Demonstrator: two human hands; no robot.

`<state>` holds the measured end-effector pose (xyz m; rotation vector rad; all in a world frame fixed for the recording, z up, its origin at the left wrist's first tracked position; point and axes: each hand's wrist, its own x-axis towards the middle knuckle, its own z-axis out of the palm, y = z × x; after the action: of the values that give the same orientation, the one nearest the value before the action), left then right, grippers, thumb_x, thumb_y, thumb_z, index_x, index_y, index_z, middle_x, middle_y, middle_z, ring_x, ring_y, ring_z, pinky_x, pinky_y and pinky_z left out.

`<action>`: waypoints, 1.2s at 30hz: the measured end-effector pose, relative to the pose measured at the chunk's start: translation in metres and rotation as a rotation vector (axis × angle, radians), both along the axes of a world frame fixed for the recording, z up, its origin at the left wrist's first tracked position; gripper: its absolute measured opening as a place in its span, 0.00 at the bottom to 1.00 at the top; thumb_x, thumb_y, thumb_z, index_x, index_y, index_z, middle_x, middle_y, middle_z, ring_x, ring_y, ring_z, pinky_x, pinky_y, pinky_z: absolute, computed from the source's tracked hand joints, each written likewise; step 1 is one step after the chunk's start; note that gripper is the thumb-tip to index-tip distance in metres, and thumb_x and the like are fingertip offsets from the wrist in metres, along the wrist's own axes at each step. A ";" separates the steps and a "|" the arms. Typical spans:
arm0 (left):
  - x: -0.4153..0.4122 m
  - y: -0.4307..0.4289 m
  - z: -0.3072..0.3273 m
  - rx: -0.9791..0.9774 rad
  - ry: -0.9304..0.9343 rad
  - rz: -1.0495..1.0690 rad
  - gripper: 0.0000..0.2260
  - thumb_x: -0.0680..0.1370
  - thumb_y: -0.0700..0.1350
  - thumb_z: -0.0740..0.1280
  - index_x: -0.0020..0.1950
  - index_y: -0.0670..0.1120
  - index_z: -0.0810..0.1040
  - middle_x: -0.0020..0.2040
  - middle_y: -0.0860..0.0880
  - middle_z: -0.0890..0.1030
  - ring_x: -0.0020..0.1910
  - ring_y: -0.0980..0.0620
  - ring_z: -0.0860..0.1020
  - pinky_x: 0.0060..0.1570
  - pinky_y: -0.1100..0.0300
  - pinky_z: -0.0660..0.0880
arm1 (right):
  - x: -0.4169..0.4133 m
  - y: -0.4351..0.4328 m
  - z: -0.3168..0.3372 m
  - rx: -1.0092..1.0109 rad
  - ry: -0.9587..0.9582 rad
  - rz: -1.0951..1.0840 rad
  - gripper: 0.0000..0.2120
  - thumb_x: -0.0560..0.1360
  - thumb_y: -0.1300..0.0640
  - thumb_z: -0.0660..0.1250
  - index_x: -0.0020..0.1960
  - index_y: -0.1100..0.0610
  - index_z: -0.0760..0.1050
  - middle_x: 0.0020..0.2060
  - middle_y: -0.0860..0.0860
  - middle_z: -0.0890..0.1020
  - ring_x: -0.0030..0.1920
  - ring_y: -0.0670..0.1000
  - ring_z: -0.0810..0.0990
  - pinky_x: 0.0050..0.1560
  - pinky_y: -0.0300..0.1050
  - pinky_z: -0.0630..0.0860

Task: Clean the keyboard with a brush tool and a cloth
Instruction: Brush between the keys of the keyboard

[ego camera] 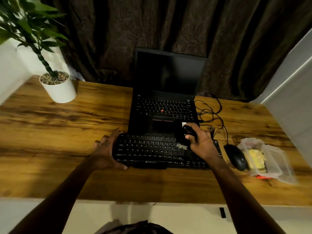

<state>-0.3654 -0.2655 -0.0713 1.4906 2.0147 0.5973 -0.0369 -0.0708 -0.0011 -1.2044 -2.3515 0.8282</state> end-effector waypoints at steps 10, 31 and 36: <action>0.003 0.001 0.004 -0.014 0.051 -0.001 0.69 0.47 0.70 0.79 0.80 0.61 0.43 0.77 0.62 0.58 0.69 0.47 0.63 0.63 0.45 0.63 | 0.007 0.000 0.003 -0.081 0.051 0.066 0.18 0.78 0.60 0.69 0.66 0.48 0.72 0.51 0.51 0.80 0.48 0.49 0.81 0.35 0.33 0.76; 0.003 0.002 0.003 -0.049 0.111 0.014 0.69 0.45 0.71 0.76 0.80 0.61 0.43 0.77 0.60 0.58 0.66 0.49 0.64 0.59 0.49 0.61 | -0.043 -0.009 -0.006 0.016 0.000 0.012 0.23 0.79 0.60 0.66 0.69 0.42 0.66 0.58 0.56 0.78 0.55 0.54 0.80 0.47 0.53 0.84; 0.000 0.003 -0.002 -0.044 0.112 0.028 0.69 0.45 0.72 0.76 0.78 0.65 0.41 0.74 0.57 0.66 0.64 0.47 0.67 0.59 0.49 0.63 | -0.050 -0.002 0.005 -0.047 -0.070 0.122 0.22 0.79 0.59 0.67 0.68 0.43 0.68 0.54 0.53 0.78 0.48 0.49 0.81 0.40 0.41 0.82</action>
<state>-0.3650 -0.2627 -0.0736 1.5017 2.1231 0.4873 -0.0873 -0.0729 0.0042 -1.1352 -2.4963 0.8993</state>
